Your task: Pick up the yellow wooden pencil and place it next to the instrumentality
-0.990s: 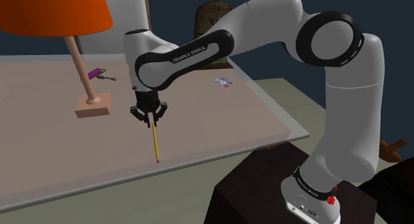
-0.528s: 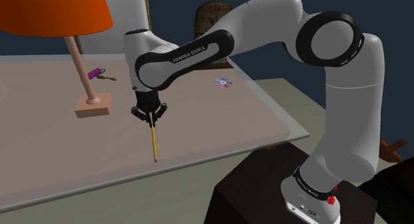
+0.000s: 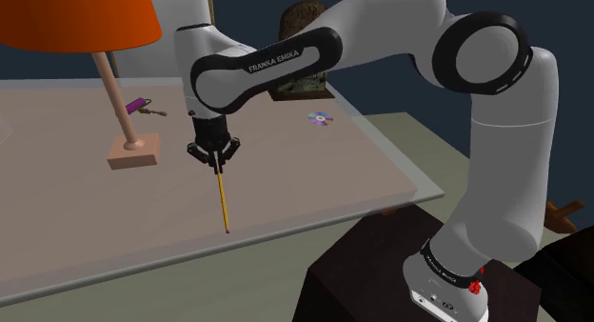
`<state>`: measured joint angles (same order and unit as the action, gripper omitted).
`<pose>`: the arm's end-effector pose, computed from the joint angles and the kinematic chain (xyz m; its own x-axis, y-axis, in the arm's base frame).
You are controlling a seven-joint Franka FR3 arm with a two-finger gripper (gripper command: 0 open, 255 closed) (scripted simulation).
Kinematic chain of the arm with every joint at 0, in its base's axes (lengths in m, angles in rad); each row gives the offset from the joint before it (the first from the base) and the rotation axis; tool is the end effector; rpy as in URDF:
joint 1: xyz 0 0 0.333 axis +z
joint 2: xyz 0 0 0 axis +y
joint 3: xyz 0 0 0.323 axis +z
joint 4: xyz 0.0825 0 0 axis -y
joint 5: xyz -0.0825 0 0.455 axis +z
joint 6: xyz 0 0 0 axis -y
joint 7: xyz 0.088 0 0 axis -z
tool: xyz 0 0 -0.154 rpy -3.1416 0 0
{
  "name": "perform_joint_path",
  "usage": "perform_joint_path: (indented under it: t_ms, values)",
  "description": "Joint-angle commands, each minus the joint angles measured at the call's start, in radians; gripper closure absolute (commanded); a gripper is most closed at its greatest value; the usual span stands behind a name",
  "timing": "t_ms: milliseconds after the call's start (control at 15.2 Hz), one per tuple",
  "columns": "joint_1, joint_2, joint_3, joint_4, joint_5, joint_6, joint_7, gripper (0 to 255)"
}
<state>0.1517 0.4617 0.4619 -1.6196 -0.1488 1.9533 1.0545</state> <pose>0.6156 0.3835 0.3004 0.9107 -0.4018 -0.0956 -0.4005 -0.9157 0.0333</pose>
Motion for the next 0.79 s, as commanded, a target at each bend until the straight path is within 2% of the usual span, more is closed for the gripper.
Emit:
perform_joint_path:
  t_ms: [0,396,726]
  values:
    - [0.0,-0.012,0.004,0.01,0.006,-0.022,0.0,255]
    - [-0.002,-0.034,0.009,0.055,0.017,-0.087,-0.005,255]
    - [-0.105,-0.153,-0.005,-0.102,0.064,-0.04,-0.118,255]
